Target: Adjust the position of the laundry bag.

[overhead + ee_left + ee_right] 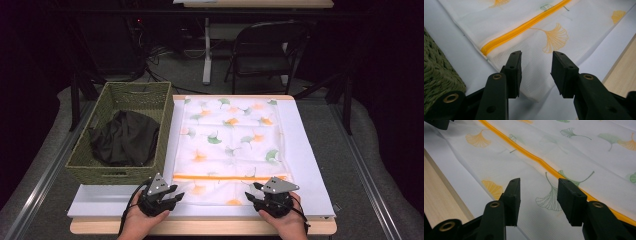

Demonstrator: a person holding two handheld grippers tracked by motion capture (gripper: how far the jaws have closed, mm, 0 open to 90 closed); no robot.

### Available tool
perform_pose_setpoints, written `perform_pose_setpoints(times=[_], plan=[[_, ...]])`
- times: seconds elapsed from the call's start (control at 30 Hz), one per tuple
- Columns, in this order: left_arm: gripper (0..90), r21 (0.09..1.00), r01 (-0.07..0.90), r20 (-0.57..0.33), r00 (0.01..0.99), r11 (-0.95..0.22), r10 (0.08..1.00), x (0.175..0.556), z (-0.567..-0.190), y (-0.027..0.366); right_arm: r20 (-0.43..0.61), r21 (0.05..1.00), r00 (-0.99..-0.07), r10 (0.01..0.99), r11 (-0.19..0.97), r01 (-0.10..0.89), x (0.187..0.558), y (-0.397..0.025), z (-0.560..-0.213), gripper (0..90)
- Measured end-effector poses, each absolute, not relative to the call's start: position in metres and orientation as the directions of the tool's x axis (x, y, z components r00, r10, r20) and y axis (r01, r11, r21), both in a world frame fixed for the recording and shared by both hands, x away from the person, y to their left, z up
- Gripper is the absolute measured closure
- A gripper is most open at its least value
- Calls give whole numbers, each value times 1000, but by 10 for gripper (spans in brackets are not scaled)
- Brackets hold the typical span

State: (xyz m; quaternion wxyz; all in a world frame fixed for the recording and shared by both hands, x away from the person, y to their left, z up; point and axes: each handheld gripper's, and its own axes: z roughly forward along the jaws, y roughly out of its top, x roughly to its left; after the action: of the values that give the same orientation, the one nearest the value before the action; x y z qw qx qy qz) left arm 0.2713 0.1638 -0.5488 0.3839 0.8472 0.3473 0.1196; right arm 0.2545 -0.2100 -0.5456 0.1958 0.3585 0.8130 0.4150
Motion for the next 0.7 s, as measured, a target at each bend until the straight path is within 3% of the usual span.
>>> perform_pose_setpoints(times=[0.2, 0.7], plan=[[595, 713, 506, -71, 741, -486, 668, 275, -552, 160, -19, 811, -652, 758, 394, 433, 258, -213, -546, 520], [501, 711, 558, -78, 667, -428, 741, 272, -551, 171, -26, 816, -663, 749, 399, 418, 259, -209, -546, 520]])
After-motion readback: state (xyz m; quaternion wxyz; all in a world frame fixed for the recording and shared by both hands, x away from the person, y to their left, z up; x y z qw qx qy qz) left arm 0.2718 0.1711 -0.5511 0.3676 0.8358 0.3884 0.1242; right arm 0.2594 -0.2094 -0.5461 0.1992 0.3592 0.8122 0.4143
